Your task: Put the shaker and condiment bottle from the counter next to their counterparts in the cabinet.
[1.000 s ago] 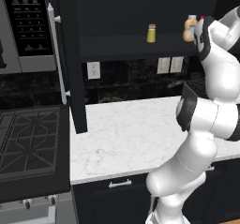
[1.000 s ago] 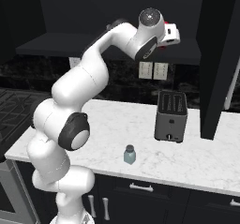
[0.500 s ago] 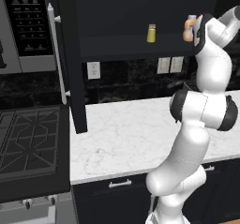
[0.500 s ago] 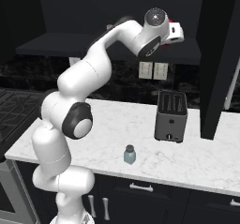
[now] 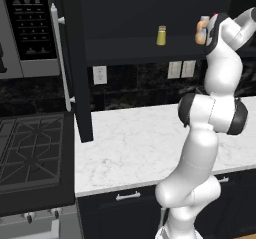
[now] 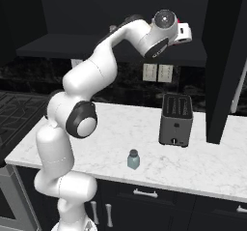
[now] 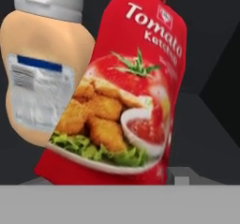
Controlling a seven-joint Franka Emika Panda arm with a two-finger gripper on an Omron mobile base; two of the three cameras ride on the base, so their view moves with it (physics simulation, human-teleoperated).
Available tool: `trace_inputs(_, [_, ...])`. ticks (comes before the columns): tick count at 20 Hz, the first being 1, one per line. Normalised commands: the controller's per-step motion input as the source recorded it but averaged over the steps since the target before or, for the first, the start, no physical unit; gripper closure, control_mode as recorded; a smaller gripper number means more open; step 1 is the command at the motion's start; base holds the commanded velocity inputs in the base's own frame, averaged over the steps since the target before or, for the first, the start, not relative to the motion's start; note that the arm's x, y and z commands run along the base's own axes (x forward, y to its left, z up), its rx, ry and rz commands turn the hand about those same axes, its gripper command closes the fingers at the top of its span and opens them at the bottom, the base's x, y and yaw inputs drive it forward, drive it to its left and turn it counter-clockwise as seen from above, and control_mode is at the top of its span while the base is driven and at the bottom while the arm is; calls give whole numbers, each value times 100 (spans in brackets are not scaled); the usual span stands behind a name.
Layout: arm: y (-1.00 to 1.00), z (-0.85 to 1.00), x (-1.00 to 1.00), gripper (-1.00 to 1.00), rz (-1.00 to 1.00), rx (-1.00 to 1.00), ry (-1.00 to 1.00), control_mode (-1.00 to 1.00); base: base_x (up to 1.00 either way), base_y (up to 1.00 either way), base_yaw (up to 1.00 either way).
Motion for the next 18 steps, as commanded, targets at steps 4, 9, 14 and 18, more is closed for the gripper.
trace_inputs(4, [-7,0,1,-100,0,0,-1,-100,0,0,0])
trace_inputs(9, [0,0,0,-100,0,0,-3,-100,0,0,0])
trace_inputs(14, [6,29,-15,-100,0,2,-14,-100,0,0,0])
trace_inputs(18, [0,31,-94,-100,0,0,-12,-100,0,0,0])
